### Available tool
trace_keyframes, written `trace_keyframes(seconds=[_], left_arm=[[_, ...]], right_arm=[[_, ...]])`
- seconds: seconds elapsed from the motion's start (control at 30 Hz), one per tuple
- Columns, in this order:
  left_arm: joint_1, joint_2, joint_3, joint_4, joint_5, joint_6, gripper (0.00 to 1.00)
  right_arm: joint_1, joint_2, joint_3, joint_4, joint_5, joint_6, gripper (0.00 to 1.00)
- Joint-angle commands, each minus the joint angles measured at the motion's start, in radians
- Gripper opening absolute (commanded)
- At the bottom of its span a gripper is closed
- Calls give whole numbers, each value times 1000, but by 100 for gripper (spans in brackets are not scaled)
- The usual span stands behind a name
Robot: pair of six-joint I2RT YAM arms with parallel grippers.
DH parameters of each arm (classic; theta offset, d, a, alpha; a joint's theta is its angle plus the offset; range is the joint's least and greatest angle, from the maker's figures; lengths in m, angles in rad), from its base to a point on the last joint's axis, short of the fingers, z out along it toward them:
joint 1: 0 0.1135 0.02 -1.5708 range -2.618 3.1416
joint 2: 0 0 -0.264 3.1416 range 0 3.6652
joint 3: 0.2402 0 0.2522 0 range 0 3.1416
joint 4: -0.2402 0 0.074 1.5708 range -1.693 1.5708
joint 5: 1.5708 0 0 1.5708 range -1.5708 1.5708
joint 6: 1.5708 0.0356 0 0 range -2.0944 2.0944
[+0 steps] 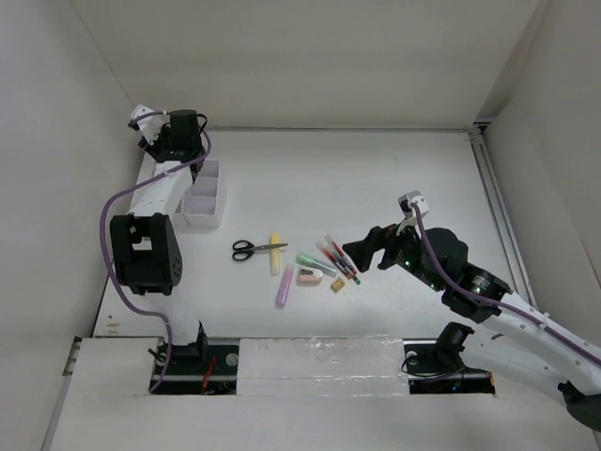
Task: Sort the stationery into containers
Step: Place the stationery in the storage box.
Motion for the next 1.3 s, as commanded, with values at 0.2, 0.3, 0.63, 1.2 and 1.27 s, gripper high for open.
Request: trace_keyframes(seconds=[0.2, 0.3, 0.63, 1.2, 1.27], left_arm=[[12, 55, -4, 47, -45, -75, 0], [24, 75, 5, 27, -16, -103, 0], [37, 83, -4, 4, -5, -121, 25], [-80, -204, 68, -36, 51, 5, 100], [-127, -227, 157, -97, 77, 35, 100]], right_arm=[[10, -40, 25, 35, -40, -44, 100], [10, -40, 25, 46, -60, -44, 100], [10, -11, 25, 55, -60, -53, 100], [10, 214, 110, 3, 38, -39, 100], [10, 248, 131, -34, 60, -39, 100]])
